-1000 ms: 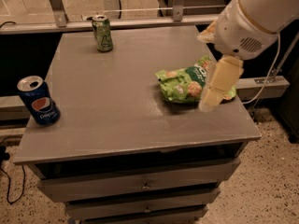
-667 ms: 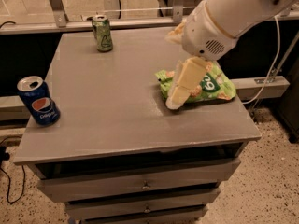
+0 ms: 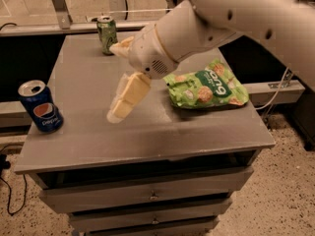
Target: Move pepsi can near green rice chip bag
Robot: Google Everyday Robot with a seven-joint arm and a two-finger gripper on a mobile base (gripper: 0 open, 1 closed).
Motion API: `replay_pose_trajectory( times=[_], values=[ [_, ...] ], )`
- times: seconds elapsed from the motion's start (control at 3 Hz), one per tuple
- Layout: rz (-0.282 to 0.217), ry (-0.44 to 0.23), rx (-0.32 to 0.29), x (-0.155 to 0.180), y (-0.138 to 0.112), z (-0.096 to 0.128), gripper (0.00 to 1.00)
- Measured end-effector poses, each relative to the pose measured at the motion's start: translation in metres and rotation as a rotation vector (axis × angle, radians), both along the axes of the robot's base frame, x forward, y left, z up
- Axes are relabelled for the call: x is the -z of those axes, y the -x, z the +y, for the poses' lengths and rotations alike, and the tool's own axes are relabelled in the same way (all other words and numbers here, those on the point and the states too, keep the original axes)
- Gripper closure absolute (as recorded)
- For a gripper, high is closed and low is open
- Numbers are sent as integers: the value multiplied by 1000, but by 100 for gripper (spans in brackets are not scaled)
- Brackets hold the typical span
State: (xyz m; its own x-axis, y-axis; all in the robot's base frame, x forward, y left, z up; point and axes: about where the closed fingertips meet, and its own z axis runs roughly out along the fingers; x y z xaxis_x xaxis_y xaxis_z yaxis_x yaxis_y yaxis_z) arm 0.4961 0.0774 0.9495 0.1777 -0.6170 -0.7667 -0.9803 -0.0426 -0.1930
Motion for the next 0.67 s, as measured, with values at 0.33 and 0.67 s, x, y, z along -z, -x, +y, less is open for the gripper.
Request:
replay_pose_trajectory(
  times=[0.33, 0.67],
  values=[
    [1, -82, -43, -3, 3, 34, 0],
    [0, -82, -44, -3, 3, 35, 0]
  ],
)
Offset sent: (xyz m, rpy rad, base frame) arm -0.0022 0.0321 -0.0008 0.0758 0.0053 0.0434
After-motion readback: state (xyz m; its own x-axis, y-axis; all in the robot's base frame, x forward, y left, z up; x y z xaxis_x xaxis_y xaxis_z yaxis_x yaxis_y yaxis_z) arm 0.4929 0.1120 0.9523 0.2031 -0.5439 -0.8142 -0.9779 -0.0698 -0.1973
